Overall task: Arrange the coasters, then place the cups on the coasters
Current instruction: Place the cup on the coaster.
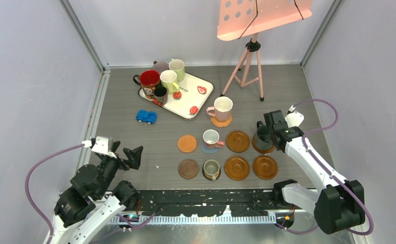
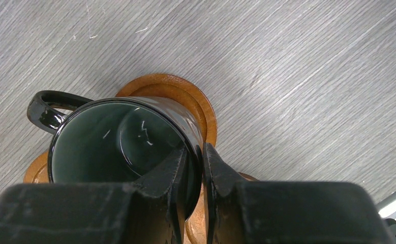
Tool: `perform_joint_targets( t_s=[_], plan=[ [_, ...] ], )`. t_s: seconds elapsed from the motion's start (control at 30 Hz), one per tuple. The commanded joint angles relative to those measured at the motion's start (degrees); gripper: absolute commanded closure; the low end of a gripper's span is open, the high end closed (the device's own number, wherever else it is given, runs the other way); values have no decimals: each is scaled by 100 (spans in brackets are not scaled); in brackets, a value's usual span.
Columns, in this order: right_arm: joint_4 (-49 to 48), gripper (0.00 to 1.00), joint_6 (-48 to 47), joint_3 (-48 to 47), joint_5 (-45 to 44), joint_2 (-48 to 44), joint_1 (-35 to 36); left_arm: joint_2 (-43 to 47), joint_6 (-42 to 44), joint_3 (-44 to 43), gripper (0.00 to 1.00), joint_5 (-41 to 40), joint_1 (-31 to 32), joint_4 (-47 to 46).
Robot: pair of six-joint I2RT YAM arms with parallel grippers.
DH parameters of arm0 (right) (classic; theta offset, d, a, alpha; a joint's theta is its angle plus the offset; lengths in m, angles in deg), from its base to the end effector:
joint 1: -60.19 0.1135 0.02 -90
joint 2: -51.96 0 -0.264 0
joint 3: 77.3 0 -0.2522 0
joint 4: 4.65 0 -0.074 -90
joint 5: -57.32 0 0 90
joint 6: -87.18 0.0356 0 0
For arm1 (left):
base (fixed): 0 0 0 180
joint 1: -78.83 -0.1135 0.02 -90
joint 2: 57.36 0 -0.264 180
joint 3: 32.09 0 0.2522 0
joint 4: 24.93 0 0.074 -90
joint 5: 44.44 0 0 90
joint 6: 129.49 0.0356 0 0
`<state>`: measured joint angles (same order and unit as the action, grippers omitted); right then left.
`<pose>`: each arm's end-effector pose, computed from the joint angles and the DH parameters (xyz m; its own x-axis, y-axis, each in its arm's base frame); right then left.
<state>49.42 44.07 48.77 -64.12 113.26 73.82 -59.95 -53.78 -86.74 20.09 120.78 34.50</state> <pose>0.1922 0.0275 0.2210 -0.5532 0.5068 -0.6612 0.6514 0.7579 0.0359 0.0226 0.0003 0.3107 -0.1631 -0.1530 -0.9747 0.2539 0.9481 -0.1913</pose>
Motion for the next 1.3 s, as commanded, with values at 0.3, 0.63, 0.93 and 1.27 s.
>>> perform_joint_targets(
  t_s=[0.3,0.63,0.93,1.27],
  plan=[
    [-727,82,-118,95,-394,-155,-22,-1,49,-25,1,-60,15,-190],
    [-572,70,-203,18,-355,-173,-27,10,48,-35,1,-85,15,-174],
    [-276,53,-346,-344,-187,-280,-27,-38,33,-34,1,-70,15,-173],
    [-80,47,-1272,-1248,783,-840,-27,-530,-4,-55,1,-270,15,-105]
  ],
)
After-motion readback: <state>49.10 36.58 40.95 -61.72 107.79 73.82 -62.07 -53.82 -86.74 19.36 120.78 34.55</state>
